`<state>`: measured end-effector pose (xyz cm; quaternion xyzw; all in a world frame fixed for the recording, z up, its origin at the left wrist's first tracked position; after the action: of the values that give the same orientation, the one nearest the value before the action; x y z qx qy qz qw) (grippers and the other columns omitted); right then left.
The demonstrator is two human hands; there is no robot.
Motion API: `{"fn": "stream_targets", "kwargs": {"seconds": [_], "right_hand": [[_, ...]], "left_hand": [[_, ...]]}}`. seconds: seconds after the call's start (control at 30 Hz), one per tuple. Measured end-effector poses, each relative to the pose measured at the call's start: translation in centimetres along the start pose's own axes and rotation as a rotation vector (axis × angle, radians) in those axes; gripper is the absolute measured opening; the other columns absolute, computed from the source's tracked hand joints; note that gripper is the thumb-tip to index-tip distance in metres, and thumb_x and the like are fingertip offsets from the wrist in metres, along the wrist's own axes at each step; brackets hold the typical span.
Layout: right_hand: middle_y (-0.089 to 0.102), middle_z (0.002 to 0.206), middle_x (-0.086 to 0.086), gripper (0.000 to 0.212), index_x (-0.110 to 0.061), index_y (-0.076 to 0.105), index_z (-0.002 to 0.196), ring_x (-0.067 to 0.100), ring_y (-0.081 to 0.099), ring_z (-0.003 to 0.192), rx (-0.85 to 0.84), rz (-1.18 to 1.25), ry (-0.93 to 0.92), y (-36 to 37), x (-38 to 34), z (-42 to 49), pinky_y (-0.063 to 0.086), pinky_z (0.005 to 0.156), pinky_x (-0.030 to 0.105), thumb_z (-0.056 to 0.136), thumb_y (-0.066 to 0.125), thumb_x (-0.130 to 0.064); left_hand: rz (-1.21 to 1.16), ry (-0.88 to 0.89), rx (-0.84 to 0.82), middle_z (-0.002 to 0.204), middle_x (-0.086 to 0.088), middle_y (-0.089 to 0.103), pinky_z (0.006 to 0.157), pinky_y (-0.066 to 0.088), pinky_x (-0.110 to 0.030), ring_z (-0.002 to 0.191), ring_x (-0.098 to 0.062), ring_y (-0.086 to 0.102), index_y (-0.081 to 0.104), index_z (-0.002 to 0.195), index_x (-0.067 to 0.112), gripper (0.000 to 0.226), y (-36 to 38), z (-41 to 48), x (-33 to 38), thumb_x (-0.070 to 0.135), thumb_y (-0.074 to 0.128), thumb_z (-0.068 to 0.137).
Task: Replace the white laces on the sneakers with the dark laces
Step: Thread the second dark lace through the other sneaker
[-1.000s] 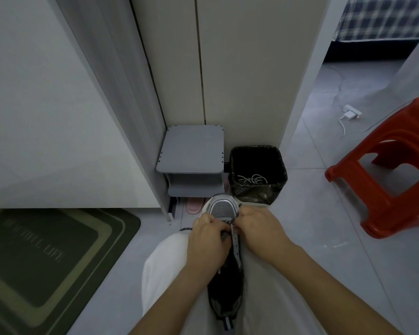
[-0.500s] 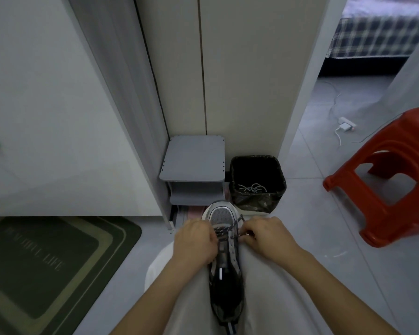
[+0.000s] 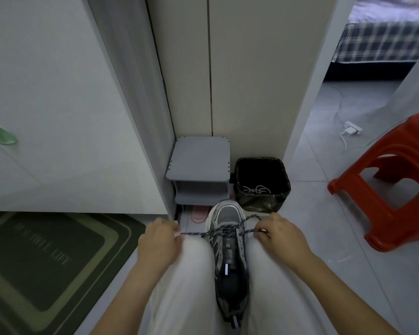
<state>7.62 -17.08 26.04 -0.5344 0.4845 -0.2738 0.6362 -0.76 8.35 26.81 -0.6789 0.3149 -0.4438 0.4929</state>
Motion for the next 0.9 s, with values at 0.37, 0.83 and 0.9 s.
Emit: {"fn": "stream_targets", "kwargs": {"seconds": [0.37, 0.83, 0.9], "right_hand": [[0.064, 0.086, -0.009, 0.017, -0.023, 0.065, 0.095, 0.005, 0.058, 0.072, 0.063, 0.579, 0.217, -0.2, 0.2, -0.6, 0.045, 0.07, 0.021, 0.085, 0.059, -0.011], [0.05, 0.062, -0.003, 0.013, -0.01, 0.065, 0.075, 0.01, 0.045, 0.061, 0.109, 0.954, 0.291, -1.4, 1.2, 0.5, 0.039, 0.058, 0.014, 0.085, 0.066, -0.017], [0.049, 0.061, -0.003, 0.017, -0.011, 0.061, 0.073, 0.009, 0.042, 0.059, 0.059, 0.873, 0.273, -0.7, 1.2, 0.6, 0.037, 0.058, 0.015, 0.087, 0.064, -0.018]], "left_hand": [[0.033, 0.29, -0.059, 0.11, 0.0, 0.052, 0.087, 0.04, -0.031, 0.109, -0.02, 0.045, 0.064, 0.093, 0.023, 0.02, 3.5, -0.3, 10.1, 0.04, 0.056, 0.088], [-0.148, 0.153, 0.053, 0.104, 0.007, 0.05, 0.085, 0.038, -0.029, 0.103, -0.015, 0.045, 0.052, 0.076, 0.026, 0.016, 1.4, -0.6, 5.3, 0.035, 0.058, 0.088], [-0.174, 0.089, 0.09, 0.1, 0.008, 0.049, 0.081, 0.036, -0.028, 0.097, -0.012, 0.043, 0.048, 0.069, 0.028, 0.023, 0.5, -0.8, 3.0, 0.035, 0.06, 0.087]]}}
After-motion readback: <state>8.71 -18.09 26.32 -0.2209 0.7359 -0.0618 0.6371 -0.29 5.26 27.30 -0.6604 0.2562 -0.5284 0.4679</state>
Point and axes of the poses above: each hand's wrist, its own z-axis towards the middle knuckle, its own y-axis out of the palm, x = y × z, the point moved 6 cm from there along z, towards the middle knuckle
